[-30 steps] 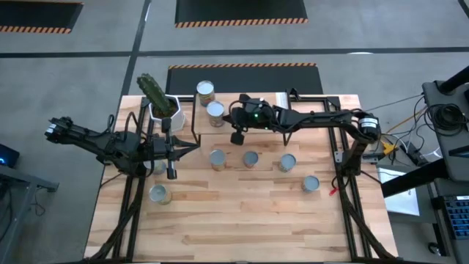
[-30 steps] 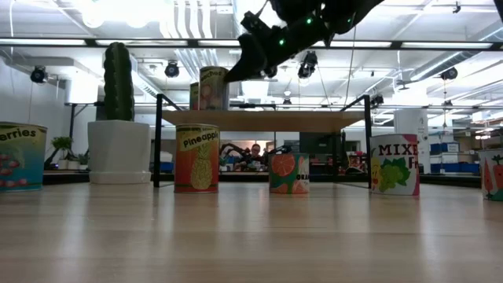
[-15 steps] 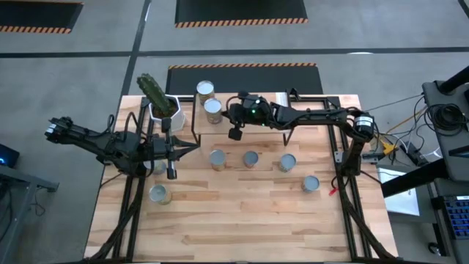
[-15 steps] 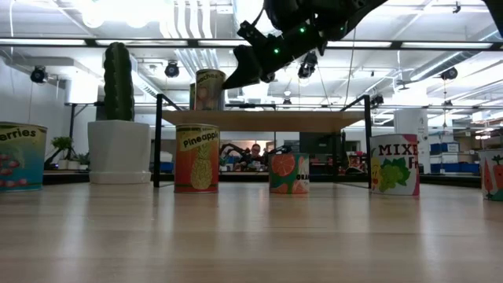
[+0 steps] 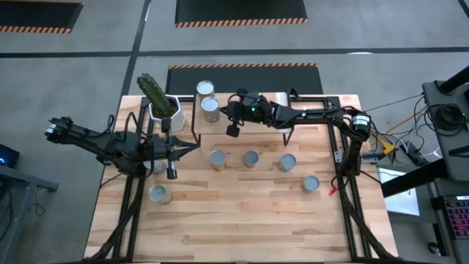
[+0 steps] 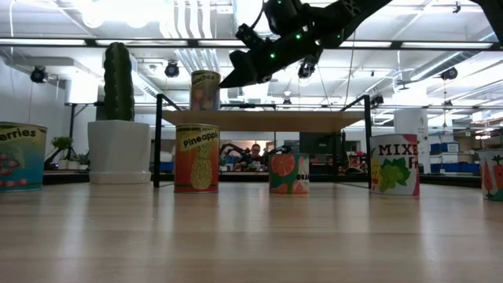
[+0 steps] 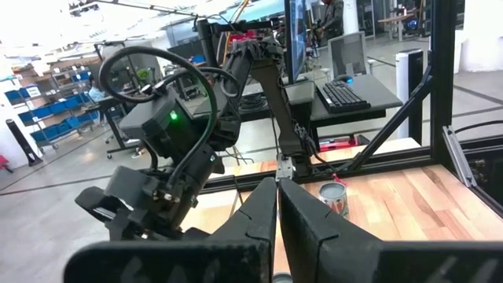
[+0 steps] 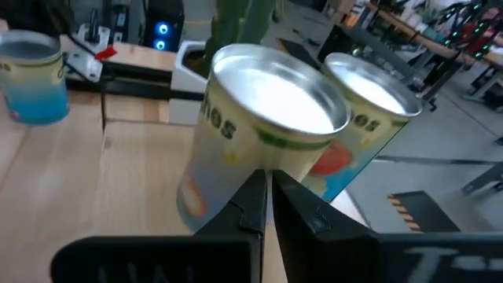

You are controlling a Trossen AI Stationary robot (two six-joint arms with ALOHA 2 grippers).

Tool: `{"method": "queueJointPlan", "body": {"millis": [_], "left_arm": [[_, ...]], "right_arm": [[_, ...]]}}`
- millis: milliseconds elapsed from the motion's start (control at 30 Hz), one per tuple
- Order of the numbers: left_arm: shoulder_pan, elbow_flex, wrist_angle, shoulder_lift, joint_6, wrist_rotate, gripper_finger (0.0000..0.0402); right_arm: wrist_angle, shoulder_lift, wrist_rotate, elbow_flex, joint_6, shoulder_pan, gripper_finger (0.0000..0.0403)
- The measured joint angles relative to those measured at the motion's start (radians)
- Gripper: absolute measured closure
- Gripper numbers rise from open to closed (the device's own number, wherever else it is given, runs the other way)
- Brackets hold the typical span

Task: Pick and place cans onto a shelf
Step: Put the canned peaches on the shelf

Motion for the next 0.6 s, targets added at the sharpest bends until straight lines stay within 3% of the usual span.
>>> {"method": "queueJointPlan", "body": {"millis": [600], "left_arm": [[0.0,0.0,0.0,0.0,0.0,0.0,0.0402]], "right_arm": [[0.136,0.071,0.0,0.0,-0.016,-0.017,0.039]]}}
